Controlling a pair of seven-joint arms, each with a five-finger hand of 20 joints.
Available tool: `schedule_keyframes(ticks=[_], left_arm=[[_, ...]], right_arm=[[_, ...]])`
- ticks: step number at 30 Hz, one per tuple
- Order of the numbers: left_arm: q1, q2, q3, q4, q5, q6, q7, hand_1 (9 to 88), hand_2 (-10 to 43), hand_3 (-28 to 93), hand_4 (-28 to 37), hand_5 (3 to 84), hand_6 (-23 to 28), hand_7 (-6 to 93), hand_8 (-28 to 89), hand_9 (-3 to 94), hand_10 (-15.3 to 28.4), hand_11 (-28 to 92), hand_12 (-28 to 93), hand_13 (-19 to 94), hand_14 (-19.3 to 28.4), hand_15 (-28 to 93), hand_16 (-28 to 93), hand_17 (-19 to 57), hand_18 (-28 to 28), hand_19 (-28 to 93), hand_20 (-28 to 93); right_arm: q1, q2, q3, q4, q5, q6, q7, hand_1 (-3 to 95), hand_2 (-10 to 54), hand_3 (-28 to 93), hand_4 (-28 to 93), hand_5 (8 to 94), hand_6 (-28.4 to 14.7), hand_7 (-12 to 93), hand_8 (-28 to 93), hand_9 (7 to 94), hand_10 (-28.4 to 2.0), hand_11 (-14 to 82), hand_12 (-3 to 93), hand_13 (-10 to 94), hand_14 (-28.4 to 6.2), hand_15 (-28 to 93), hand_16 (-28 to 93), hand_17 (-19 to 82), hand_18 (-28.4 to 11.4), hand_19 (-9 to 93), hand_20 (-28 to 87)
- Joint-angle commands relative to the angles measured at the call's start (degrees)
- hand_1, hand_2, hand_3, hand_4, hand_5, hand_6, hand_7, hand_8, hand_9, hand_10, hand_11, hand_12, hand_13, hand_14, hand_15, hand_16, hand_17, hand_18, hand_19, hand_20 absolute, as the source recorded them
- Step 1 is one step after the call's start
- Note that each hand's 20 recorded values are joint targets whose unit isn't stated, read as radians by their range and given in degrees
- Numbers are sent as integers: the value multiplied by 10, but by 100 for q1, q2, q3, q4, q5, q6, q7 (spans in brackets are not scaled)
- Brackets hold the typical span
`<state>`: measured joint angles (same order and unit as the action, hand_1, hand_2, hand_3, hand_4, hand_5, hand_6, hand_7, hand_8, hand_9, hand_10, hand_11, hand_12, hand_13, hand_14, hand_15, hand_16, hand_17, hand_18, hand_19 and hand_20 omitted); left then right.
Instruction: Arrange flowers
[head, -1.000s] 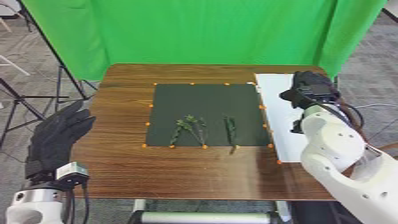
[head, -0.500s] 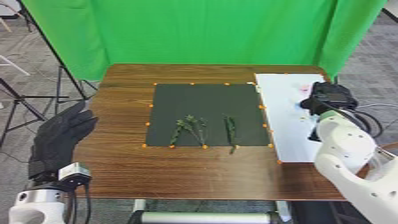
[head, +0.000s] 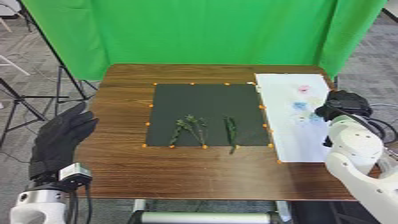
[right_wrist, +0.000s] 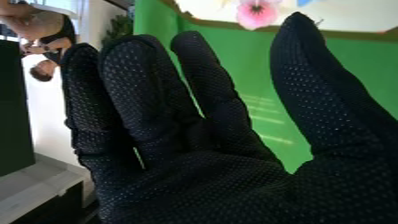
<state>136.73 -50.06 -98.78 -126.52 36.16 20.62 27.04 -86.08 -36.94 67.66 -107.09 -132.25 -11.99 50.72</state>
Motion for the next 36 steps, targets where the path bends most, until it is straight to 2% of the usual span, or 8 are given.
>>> schedule_keyframes(ticks=[1,10,12,26,29,34,36], left_arm=[[-29,-119,7,-27,73,-55,-108,233,76,794,-231,414,110,114,-89,354,210,317,72,228,279,613,-163,-90,239,625,-31],[-35,-166,0,-28,100,-75,-153,234,75,794,-231,414,110,114,-89,354,210,318,72,229,279,613,-163,-89,239,625,-30],[-38,-132,15,-20,70,-59,-124,235,75,793,-231,414,110,114,-89,354,210,318,72,228,279,613,-163,-89,239,625,-30],[-142,-233,13,13,164,-145,-212,236,74,796,-230,414,110,114,-89,354,209,317,72,228,279,613,-163,-89,239,625,-29],[-156,-188,42,20,138,-135,-183,236,73,796,-229,414,110,115,-89,354,210,318,72,228,279,613,-163,-89,238,625,-29],[-164,-211,29,27,144,-153,-188,236,73,796,-227,414,110,114,-89,354,210,317,72,229,279,613,-163,-89,239,625,-29],[-149,-173,38,25,111,-116,-152,237,73,795,-227,414,110,114,-90,354,210,317,72,229,279,613,-163,-89,239,625,-29]], right_arm=[[77,19,-239,77,-23,83,-151,320,-19,814,-223,561,-123,174,-72,534,-236,204,174,594,-154,746,170,369,-234,932,-42],[285,-87,-489,159,15,69,-260,322,-22,821,-227,560,-118,182,-77,545,-228,227,180,604,-141,760,171,372,-229,932,-32],[355,-112,-547,202,36,65,-288,322,-23,823,-227,559,-117,184,-78,545,-227,232,182,605,-140,762,171,373,-227,932,-28],[740,-328,-1092,402,148,162,-382,329,-30,834,-232,551,-109,194,-83,543,-220,245,181,602,-135,765,177,373,-221,932,-24],[776,-357,-1151,453,213,153,-343,330,-31,835,-233,550,-107,198,-85,543,-219,246,180,602,-135,764,177,373,-221,932,-24],[717,-404,-1083,523,240,87,-332,331,-31,837,-234,549,-104,203,-86,542,-218,247,180,602,-135,765,178,373,-221,932,-24],[714,-417,-1086,541,246,74,-322,331,-31,837,-235,549,-104,203,-87,542,-218,247,180,602,-135,764,178,373,-220,932,-24]])
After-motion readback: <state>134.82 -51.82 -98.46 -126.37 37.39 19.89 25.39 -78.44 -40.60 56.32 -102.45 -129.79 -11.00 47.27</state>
